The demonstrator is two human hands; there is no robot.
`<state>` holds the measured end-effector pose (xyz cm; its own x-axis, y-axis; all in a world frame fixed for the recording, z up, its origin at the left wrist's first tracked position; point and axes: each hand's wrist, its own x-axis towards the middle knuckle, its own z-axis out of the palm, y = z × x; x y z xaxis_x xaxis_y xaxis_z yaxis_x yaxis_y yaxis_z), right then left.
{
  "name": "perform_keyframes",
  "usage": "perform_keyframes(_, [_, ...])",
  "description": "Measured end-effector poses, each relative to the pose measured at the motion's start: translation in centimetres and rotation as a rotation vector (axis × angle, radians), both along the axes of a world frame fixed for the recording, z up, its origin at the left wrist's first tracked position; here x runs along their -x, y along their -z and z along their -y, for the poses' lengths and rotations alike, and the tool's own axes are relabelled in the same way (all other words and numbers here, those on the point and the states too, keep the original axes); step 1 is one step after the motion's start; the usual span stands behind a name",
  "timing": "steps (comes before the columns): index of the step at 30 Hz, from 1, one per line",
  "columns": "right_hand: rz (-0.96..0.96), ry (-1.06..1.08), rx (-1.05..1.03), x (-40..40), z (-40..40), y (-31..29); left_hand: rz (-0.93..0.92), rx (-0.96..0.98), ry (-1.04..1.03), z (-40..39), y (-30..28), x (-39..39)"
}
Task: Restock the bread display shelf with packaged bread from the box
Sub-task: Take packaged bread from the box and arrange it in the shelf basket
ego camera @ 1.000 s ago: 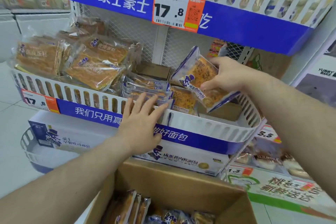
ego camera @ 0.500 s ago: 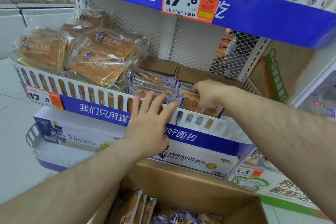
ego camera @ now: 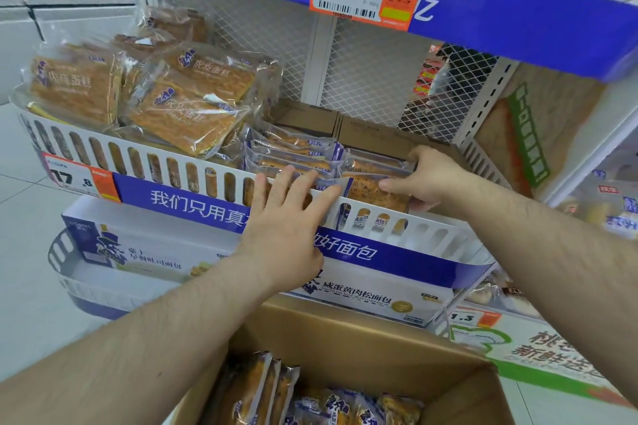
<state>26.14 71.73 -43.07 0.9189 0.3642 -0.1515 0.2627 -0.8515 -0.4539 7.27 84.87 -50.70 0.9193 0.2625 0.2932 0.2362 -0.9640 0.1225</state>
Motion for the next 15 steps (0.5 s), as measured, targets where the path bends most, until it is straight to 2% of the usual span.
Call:
perform_keyframes(4, [0.017,0.016,-0.136,0.1,0.2,1.4,0.004,0.003,-0.003,0.1,0.1,0.0])
perform_keyframes(9, [-0.026,0.033,-0.147,0.5,0.5,1.3,-0.012,0.020,-0.015,0.4,-0.4,0.2])
perform_keyframes(11, [-0.002,0.047,-0.093,1.2,0.9,0.8,0.025,0.034,0.000,0.8,-0.6,0.4])
perform_keyframes(13, [0.229,0.059,-0.046,2.7,1.9,0.6,0.179,-0.002,0.105,1.9,-0.2,1.1])
perform_keyframes(15, [0.665,-0.067,-0.204,5.3,3.3,1.0,0.350,-0.039,0.301,3.5,1.1,2.0])
